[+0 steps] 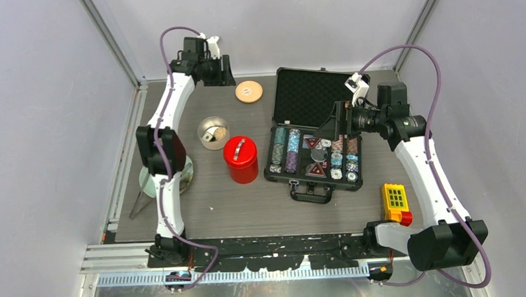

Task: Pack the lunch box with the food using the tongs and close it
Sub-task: Move the box lid to the center of the board.

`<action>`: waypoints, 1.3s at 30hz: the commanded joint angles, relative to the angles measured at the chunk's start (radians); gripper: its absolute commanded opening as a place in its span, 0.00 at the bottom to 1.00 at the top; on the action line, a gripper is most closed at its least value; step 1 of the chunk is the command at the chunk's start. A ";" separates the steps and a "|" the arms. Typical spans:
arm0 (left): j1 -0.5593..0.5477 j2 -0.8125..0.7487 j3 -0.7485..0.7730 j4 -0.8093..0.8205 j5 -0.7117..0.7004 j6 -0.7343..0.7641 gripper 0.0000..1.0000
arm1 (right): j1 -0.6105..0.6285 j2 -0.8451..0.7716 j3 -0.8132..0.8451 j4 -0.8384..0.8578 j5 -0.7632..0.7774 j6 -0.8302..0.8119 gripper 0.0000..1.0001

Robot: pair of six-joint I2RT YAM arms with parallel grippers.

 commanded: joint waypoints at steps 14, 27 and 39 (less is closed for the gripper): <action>-0.011 0.384 0.279 0.187 -0.123 -0.001 0.51 | -0.006 0.025 0.026 -0.035 0.016 -0.065 0.90; -0.029 0.505 0.350 0.243 -0.204 0.068 0.63 | -0.005 0.033 0.032 -0.034 0.022 -0.053 0.90; -0.078 0.552 0.353 0.318 -0.313 0.173 0.57 | -0.006 0.033 0.029 -0.041 0.045 -0.064 0.89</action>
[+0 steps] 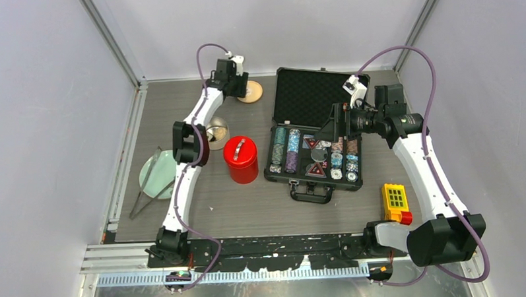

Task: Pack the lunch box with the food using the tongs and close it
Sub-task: Move the box lid to the center of the board.

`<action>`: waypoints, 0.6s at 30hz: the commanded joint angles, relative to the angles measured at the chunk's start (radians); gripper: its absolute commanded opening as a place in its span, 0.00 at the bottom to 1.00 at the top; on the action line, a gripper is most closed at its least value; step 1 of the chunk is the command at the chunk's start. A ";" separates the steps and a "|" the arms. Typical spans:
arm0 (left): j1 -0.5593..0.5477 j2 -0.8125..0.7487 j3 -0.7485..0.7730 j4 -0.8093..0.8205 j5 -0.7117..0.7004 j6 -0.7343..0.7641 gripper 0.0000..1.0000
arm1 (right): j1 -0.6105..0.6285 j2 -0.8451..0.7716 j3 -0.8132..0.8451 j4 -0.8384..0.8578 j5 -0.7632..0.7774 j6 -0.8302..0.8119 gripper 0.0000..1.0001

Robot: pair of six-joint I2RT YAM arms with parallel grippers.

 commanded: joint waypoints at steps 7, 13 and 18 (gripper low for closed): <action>0.019 -0.102 -0.110 -0.025 -0.021 0.080 0.46 | -0.005 0.010 0.040 0.006 0.000 -0.013 0.90; 0.041 -0.213 -0.257 -0.047 -0.053 0.118 0.39 | -0.006 -0.005 0.035 0.006 -0.006 -0.014 0.90; 0.057 -0.286 -0.327 -0.084 -0.054 0.133 0.37 | -0.005 -0.016 0.036 0.006 -0.010 -0.009 0.90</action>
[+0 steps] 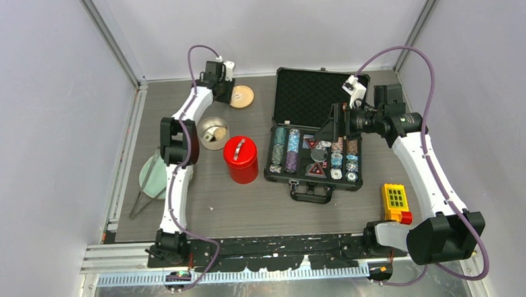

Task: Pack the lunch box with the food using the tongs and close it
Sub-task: Move the box lid to the center of the board, then pick up the cover from the center of the board.

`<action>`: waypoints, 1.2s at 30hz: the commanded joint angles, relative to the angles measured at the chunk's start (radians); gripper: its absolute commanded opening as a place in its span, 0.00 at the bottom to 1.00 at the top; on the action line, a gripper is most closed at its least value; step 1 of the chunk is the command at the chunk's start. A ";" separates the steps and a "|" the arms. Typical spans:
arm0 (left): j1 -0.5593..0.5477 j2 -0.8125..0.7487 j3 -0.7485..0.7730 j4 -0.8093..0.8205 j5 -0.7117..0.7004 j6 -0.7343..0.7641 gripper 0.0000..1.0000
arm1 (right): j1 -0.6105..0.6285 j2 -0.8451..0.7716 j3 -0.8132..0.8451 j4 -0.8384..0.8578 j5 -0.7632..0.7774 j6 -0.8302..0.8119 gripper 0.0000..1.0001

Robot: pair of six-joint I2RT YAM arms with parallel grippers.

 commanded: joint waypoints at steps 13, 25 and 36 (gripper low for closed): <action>0.098 -0.325 -0.351 -0.080 0.004 0.093 0.35 | -0.005 -0.042 0.031 0.020 -0.025 0.000 0.89; 0.179 -0.324 -0.352 0.036 0.305 -0.262 0.43 | -0.005 -0.052 0.025 0.031 -0.026 0.011 0.90; 0.187 -0.148 -0.186 -0.054 0.335 -0.365 0.45 | -0.006 -0.065 0.045 -0.002 -0.019 -0.005 0.89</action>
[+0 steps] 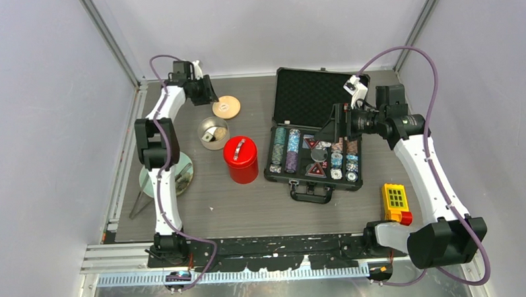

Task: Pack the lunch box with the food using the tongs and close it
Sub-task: Pick up the cover from the center of the board.

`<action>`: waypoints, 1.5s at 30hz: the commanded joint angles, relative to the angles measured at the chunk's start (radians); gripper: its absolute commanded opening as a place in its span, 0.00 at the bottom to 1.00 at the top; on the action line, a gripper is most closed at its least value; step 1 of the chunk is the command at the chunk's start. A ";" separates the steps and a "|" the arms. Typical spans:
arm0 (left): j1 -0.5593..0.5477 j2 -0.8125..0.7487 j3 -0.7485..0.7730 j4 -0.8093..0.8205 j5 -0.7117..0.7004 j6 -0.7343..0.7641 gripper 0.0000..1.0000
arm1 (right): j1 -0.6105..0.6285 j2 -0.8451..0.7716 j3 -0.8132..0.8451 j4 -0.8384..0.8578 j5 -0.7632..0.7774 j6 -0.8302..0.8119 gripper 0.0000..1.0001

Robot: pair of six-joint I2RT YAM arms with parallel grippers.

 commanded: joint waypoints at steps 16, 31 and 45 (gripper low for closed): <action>0.000 0.153 0.001 0.057 0.155 -0.188 0.34 | -0.006 -0.015 0.051 -0.001 0.000 -0.011 0.90; 0.010 0.030 0.011 0.092 0.136 -0.240 0.00 | -0.006 -0.021 0.056 -0.001 0.002 -0.002 0.89; 0.043 -0.116 -0.002 0.070 0.164 -0.258 0.00 | -0.005 -0.052 0.045 -0.001 0.008 -0.005 0.90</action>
